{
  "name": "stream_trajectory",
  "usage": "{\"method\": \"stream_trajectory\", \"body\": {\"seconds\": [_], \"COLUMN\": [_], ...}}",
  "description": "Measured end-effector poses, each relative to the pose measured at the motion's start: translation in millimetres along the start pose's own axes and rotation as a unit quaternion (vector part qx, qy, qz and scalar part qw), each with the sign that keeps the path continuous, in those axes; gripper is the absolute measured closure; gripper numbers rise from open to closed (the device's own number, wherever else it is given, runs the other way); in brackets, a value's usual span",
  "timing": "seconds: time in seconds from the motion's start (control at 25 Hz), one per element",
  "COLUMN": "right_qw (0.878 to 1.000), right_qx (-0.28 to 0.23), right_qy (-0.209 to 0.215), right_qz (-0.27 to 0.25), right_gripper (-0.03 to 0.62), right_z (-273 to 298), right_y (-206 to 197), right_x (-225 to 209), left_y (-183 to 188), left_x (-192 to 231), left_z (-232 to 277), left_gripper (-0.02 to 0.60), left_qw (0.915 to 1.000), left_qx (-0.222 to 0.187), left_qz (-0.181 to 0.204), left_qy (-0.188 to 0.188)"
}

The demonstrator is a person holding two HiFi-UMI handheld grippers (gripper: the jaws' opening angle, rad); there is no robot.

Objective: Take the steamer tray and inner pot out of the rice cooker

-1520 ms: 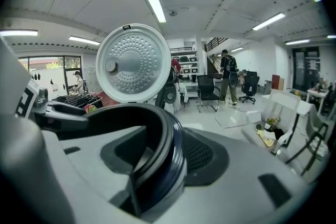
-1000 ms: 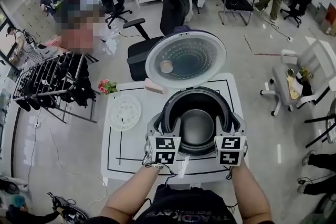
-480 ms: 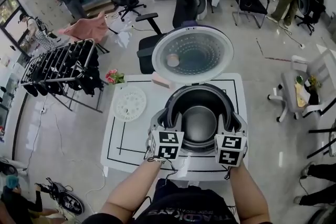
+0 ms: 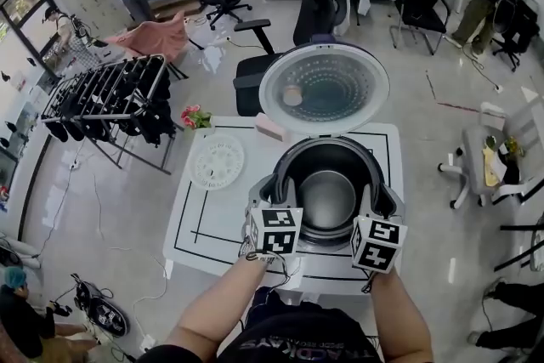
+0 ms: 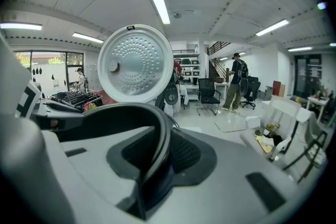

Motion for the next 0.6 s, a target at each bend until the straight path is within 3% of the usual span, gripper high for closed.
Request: {"method": "stream_trajectory", "body": {"seconds": [0.2,0.6], "right_qw": [1.000,0.997], "right_qx": [-0.014,-0.052], "right_qy": [0.005,0.024], "right_qz": [0.010,0.047], "right_gripper": [0.503,0.514], "right_z": [-5.8,-24.7], "right_y": [3.5,25.1], "right_x": [-2.4,-5.7], "left_y": [6.6,16.8], "left_x": [-1.8,4.5], "left_z": [-9.2,-23.1], "left_gripper": [0.475,0.492], "left_qw": [0.9996,0.9971], "left_qx": [-0.024,-0.072], "left_qz": [-0.016,0.001], "left_qy": [0.008,0.027]}}
Point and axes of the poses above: the fingertips, and each gripper's own axes: z forward along the fingers, x to its left, y out of its top, the point moved 3 cm from there along -z, backward along the fingers, and after that the axes turned 7 degrees about -y, right-handed, at the moved point
